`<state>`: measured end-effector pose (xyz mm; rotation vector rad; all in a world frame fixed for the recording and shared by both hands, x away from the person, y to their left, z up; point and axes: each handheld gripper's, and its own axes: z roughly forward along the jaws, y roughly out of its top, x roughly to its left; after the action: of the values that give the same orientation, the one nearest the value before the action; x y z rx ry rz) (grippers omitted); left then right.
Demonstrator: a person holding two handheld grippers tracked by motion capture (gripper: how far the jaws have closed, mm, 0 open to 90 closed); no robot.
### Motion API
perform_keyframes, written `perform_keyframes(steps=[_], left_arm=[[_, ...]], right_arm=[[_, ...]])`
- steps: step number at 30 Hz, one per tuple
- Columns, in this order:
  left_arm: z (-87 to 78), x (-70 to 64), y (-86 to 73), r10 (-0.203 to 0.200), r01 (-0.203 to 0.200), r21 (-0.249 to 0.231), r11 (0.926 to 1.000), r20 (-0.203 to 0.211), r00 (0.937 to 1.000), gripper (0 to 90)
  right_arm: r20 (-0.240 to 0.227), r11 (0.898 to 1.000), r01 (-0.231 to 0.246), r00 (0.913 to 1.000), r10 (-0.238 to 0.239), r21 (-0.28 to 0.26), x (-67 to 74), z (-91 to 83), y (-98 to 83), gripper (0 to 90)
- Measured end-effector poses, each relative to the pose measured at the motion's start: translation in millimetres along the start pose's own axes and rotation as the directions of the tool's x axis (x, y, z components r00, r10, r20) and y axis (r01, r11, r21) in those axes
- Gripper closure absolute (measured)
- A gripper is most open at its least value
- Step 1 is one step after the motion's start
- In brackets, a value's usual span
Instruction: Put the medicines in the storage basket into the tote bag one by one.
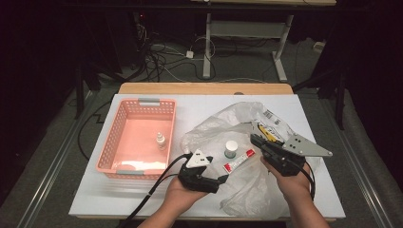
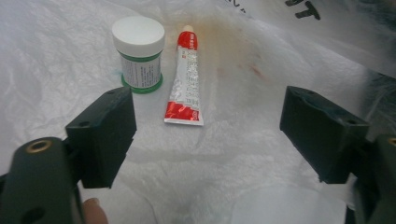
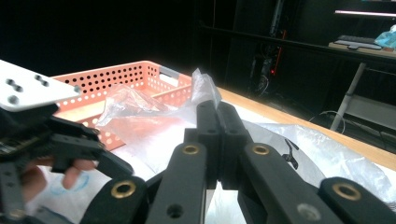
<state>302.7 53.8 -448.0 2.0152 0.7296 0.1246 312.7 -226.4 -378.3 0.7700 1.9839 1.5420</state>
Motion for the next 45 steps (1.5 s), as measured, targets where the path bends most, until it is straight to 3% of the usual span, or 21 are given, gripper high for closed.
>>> perform_keyframes(steps=[2,6,10,13,19,25,37,45], left_arm=[[-8.0,-1.5,-0.6,-0.007,0.007,-0.010,0.9999,0.010,0.9999,13.6],[-20.8,-2.4,0.4,-0.024,0.024,0.002,0.9997,-0.004,0.9997,0.0],[-33.8,-1.3,-3.3,0.000,0.000,0.001,1.0000,-0.056,0.9984,0.0],[-42.8,2.7,-7.9,-0.013,0.014,0.006,0.9999,-0.067,0.9977,0.0],[-58.8,7.3,-15.8,-0.002,0.002,0.005,1.0000,-0.095,0.9955,0.0],[-69.2,15.0,-15.9,-0.034,0.033,-0.008,0.9994,-0.112,0.9931,0.0],[-93.7,43.4,-22.6,-0.092,0.086,-0.043,0.9954,-0.200,0.9755,0.0],[-112.2,64.2,-28.4,-0.141,0.129,-0.062,0.9898,-0.267,0.9533,0.0]], right_arm=[[0.001,1.000,-0.001,1.0000,0.001,0.000,0.0,-0.1,0.0,90.0],[-0.002,1.000,0.000,1.0000,0.000,-0.001,0.5,0.1,0.1,90.0],[-0.001,1.000,0.000,1.0000,0.000,0.002,1.5,0.1,0.1,90.0],[-0.002,1.000,0.000,1.0000,0.000,0.002,1.6,0.1,0.0,90.0],[0.002,1.000,0.001,1.0000,-0.001,-0.002,0.9,-1.0,0.9,90.0],[-0.001,1.000,0.001,1.0000,-0.001,-0.009,0.3,-2.2,1.6,90.0],[0.003,1.000,0.003,1.0000,-0.003,-0.006,0.1,-2.8,1.5,90.0],[0.003,1.000,0.003,1.0000,-0.003,-0.004,0.0,-2.3,1.0,90.0]])
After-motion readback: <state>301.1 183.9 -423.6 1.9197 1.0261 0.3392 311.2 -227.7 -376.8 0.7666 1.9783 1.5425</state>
